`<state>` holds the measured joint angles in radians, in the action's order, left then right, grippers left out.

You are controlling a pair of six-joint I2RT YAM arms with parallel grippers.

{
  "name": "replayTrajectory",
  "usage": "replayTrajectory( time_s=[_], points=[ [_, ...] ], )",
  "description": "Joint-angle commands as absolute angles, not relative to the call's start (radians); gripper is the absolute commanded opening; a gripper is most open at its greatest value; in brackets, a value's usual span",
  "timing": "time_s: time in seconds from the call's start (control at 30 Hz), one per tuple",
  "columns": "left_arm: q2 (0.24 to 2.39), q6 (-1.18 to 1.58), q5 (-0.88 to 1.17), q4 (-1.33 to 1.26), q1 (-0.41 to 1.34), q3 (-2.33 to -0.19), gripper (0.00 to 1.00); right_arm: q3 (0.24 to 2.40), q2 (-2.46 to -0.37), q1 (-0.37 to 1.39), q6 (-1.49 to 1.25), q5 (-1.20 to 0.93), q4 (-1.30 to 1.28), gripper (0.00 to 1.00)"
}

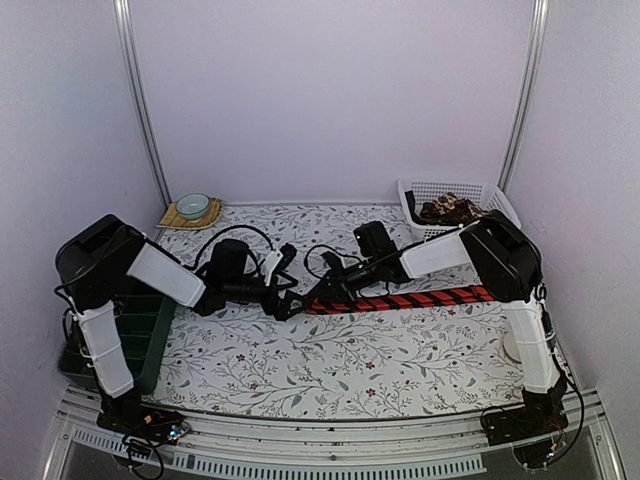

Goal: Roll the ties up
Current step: Roll the tie at the center of the board.

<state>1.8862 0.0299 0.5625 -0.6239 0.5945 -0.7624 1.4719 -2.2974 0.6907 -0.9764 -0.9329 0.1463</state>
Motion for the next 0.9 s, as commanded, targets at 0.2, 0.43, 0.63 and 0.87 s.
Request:
replayTrajectory(
  time_s=[0.2,0.43,0.63,0.87],
  points=[
    [1.939,-0.102,0.588,-0.505,0.641,-0.828,0.77,1.444,-2.262,0.687,-0.974,-0.992,0.190,0.00],
    [1.957,-0.112,0.618,-0.508,0.642,-0.838,0.62,1.438,-2.259,0.688,-0.974,-1.006,0.198,0.00],
    [1.999,-0.138,0.632,-0.456,0.653,-0.872,0.47,1.434,-2.260,0.687,-0.975,-1.011,0.199,0.00],
    [1.991,-0.156,0.592,-0.426,0.659,-0.871,0.23,1.435,-2.265,0.678,-0.970,-1.014,0.185,0.01]
  ],
)
